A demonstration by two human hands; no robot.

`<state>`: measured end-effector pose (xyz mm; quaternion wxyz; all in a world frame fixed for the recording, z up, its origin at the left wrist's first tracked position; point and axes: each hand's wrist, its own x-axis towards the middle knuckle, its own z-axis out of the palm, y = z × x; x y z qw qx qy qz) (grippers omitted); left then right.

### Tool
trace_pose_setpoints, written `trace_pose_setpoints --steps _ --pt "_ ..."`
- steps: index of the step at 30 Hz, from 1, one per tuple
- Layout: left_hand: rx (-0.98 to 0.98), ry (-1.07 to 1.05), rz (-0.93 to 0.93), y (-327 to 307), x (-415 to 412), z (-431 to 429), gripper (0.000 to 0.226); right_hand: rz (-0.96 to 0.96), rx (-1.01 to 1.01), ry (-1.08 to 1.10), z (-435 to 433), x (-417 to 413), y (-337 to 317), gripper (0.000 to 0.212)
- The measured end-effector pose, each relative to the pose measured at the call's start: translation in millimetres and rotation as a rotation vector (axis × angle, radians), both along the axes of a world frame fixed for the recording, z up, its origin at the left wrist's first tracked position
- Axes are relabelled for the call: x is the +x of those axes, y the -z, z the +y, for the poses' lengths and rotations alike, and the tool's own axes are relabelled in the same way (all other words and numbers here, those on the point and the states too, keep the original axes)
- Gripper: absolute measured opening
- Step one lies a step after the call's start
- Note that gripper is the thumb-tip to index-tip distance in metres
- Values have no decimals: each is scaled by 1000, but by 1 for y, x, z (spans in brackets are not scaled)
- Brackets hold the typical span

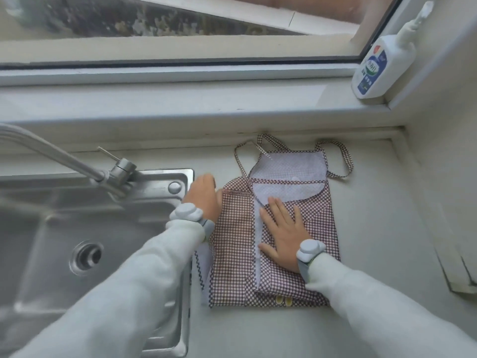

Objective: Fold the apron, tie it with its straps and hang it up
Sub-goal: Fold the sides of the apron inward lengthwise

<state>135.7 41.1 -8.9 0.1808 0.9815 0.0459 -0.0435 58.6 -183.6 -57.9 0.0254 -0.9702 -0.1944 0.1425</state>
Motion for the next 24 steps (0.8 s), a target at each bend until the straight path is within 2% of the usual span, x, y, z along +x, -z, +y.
trace_pose_setpoints --steps 4,6,9,12,14,19,21,22,24 --pt "162 -24 353 17 -66 20 62 -90 -22 56 10 -14 -13 64" --pt "165 -1 375 28 -89 22 63 -39 -36 106 16 -26 -13 55" --pt "158 -74 355 29 -107 12 62 31 -12 186 19 -43 -9 65" --pt "0 -260 455 27 -116 2 48 24 21 113 17 -58 -5 76" --pt "-190 -356 429 28 -121 -3 37 21 2 29 13 -68 -3 79" --pt "-713 -745 491 22 -121 -20 52 55 -30 -56 -4 -86 3 78" --pt "-821 -775 559 23 -113 -20 70 59 -1 -90 -9 -88 3 75" --pt "-830 -743 590 18 -109 -23 69 33 12 -131 -13 -87 4 73" --pt "-815 -591 577 -5 -99 -34 41 1 64 -202 -20 -89 1 70"
